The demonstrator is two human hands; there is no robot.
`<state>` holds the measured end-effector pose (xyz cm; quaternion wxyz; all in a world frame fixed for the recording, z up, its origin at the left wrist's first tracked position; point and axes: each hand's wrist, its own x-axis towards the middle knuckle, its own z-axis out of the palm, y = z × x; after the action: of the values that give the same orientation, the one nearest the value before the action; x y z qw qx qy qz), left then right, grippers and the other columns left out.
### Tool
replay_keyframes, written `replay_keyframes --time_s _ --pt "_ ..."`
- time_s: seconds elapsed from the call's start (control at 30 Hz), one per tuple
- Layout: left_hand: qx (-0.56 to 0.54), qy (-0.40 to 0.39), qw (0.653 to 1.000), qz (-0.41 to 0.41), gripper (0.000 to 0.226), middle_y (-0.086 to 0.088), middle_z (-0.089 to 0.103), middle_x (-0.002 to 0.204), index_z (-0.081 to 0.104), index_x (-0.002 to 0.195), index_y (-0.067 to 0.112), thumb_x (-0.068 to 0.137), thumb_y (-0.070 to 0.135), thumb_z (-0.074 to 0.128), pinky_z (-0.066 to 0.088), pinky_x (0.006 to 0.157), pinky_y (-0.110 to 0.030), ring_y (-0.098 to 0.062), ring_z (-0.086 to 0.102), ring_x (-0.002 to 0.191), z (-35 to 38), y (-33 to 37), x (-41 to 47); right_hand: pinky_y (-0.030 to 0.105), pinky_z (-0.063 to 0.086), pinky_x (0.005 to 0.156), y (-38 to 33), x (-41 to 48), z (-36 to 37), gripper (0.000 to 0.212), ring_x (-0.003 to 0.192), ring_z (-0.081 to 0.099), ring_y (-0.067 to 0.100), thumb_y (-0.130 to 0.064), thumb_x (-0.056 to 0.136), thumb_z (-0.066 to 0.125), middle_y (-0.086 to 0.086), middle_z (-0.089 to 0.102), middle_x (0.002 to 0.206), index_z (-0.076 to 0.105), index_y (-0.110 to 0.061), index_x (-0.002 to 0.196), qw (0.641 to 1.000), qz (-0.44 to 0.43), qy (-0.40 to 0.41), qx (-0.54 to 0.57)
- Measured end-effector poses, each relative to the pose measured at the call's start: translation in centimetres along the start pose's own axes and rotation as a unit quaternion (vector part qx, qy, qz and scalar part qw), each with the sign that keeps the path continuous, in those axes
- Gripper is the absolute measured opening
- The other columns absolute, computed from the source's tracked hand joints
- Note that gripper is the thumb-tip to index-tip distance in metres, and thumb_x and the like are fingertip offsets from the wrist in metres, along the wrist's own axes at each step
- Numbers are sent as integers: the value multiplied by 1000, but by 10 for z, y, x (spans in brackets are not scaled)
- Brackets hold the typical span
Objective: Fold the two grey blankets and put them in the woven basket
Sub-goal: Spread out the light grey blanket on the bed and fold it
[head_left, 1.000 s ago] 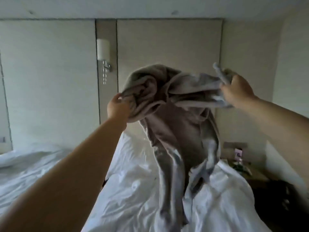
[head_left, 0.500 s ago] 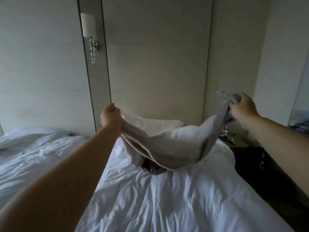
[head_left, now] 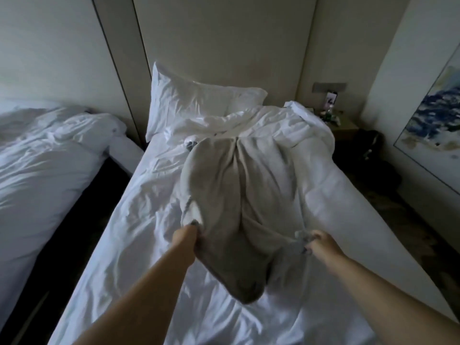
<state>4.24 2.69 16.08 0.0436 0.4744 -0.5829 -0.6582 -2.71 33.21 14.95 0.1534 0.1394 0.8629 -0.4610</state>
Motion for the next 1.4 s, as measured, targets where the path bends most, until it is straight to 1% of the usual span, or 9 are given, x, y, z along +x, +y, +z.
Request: replay_keyframes --time_s 0.13,0.27,0.43,0.57,0.8,1.03,1.17,1.3,1.4 --pt "-55 -58 994 -77 24 -7 36 48 39 50 14 70 6 49 32 50 -25 -23 35 46 2 -47 -31 39 49 71 47 -29 18 13 81 64 36 -6 86 60 24 67 89 67 3 92 994 67 22 79" --pt "-32 -94 989 -107 15 -13 55 70 60 87 7 81 20 65 49 64 -34 -26 54 60 9 -59 -49 31 41 57 57 -50 15 25 76 58 27 3 83 57 19 64 95 66 3 107 990 49 87 96" --pt "66 -28 995 69 19 -3 64 79 70 95 22 94 32 53 48 64 -27 -19 58 69 1 -47 -66 44 45 93 46 -57 -5 30 109 56 47 -10 94 50 31 52 124 62 3 118 982 40 182 17" --pt "-39 11 989 145 29 -1 62 77 68 106 15 102 22 40 46 55 -15 -9 57 65 -1 -34 -79 39 46 92 40 -53 -17 30 111 59 40 -9 92 49 26 63 119 66 -1 117 987 29 141 66" --pt "-240 -97 965 -39 20 1 53 64 62 90 15 100 15 44 43 58 -24 -15 55 65 -5 -31 -88 35 47 76 8 -62 -22 32 86 61 25 3 83 43 7 66 90 72 -8 89 956 8 69 285" --pt "-158 -85 974 -139 25 0 54 72 61 81 15 97 9 43 37 53 -24 -14 52 63 -10 -80 -85 30 41 73 2 -69 -17 55 74 56 14 -52 92 48 2 64 75 70 -3 80 959 26 -26 281" --pt "-148 -45 975 -157 25 -2 52 71 61 79 14 96 8 44 38 36 -14 -13 54 49 -17 -91 -80 19 35 40 10 -67 -5 12 50 52 17 -3 80 67 11 60 75 66 -7 91 979 4 12 202" --pt "-133 -29 976 -170 26 -2 49 69 56 80 14 96 5 38 34 33 -12 -9 50 28 -22 -105 -71 26 42 54 16 -64 10 59 80 62 22 6 75 68 7 62 109 52 -15 129 984 -30 -13 174" --pt "-110 -30 975 -190 29 -1 41 64 49 72 14 95 3 35 28 33 -12 -8 42 29 -23 -126 -63 28 47 68 26 -66 29 52 89 63 24 3 72 74 4 64 97 57 -7 121 991 -19 -42 125"
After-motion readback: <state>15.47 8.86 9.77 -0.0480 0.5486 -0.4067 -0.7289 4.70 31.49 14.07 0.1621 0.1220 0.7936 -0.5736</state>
